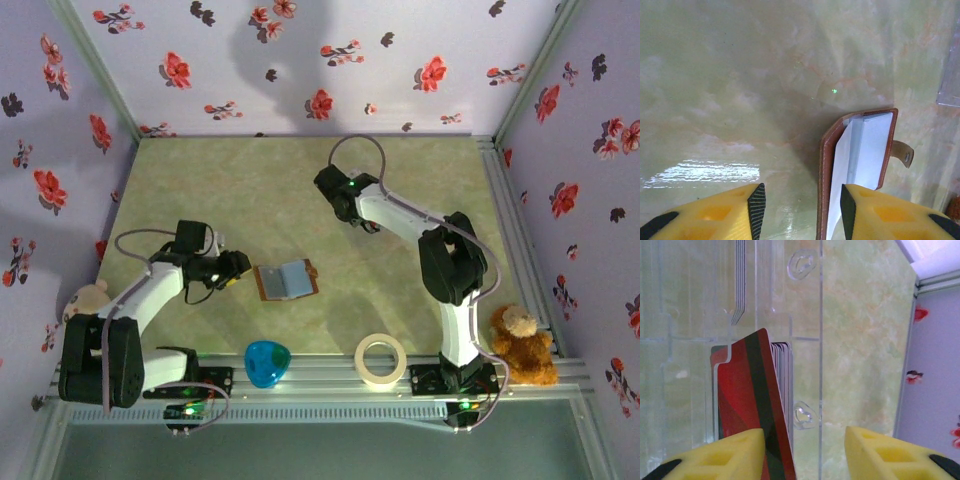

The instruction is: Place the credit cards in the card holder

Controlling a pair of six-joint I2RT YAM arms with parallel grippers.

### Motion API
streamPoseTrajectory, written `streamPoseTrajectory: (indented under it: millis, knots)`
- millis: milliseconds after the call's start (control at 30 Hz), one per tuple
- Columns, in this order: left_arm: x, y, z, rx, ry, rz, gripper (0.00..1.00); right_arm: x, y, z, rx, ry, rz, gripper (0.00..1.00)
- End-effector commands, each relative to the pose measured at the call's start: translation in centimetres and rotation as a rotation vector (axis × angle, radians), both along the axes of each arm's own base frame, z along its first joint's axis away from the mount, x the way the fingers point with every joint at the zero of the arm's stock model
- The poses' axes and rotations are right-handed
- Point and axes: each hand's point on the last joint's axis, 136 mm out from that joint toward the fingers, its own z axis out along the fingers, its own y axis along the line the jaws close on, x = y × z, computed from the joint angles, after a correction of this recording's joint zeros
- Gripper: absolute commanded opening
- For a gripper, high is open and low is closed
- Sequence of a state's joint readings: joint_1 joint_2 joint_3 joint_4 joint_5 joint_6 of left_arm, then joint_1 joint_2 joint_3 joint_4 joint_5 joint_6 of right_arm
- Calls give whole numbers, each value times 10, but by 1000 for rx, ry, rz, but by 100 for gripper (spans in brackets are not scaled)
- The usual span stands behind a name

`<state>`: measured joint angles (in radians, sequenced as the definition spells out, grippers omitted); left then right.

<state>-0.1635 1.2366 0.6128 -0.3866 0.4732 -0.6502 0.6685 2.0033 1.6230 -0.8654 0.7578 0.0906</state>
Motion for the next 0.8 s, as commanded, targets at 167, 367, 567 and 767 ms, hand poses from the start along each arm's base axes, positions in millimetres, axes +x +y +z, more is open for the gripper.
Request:
streamPoseTrajectory:
  millis: [167,367,567,767]
  knots:
    - [1,3,4,12,-15,-3,47,-3,-1,3,-4,12,-3,21]
    - [-2,3,5,20,-1,-16,47,-8,4,4,53,36,-1,13]
    - [-6,5,7,38,7,-37,48,-18,15,7,159,79,11,8]
    - [-6,5,6,34,8,-36,48,-23,19,3,235,125,12,8]
